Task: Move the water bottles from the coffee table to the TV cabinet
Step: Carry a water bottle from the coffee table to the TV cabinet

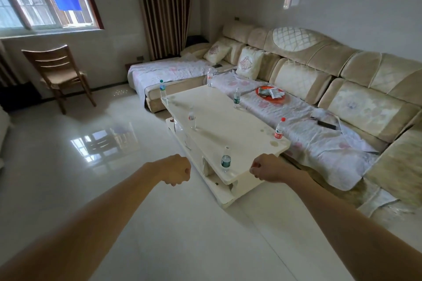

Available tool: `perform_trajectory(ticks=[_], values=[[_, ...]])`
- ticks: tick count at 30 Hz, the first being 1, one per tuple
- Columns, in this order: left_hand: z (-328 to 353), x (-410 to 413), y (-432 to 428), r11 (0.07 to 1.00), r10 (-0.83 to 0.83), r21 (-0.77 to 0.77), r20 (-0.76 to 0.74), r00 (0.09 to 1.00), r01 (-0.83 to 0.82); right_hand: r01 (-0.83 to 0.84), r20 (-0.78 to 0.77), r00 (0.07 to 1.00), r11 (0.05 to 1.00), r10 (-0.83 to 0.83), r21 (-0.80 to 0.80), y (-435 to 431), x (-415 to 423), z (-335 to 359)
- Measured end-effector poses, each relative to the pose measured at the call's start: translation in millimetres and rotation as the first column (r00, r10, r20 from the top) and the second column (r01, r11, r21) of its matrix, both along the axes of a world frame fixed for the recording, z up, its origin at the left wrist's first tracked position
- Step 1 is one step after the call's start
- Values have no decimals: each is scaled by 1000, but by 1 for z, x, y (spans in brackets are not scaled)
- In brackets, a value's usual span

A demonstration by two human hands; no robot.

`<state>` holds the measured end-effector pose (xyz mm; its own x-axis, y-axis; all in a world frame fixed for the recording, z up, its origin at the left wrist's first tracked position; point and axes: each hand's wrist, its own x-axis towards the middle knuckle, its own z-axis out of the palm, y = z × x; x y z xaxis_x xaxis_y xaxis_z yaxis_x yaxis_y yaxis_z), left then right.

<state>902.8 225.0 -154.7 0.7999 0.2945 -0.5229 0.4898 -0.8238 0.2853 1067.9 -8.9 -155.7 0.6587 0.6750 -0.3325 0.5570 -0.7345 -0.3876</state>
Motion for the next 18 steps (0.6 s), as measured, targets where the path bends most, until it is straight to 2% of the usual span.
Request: perform_trajectory(ticks=[6,13,18], values=[[-36,82,49,999,26,-29,-21,999,-27,26,-51,998,999,-29,-44,55,77,-44],[-62,192,119,979,103,-177,18,995,-98,43,-132,989,991,-59,-126,134,161,-74],[-99,234,158,974,98,-200,-30,995,-102,41,-188,980,987,-70,-157,174,209,-116]])
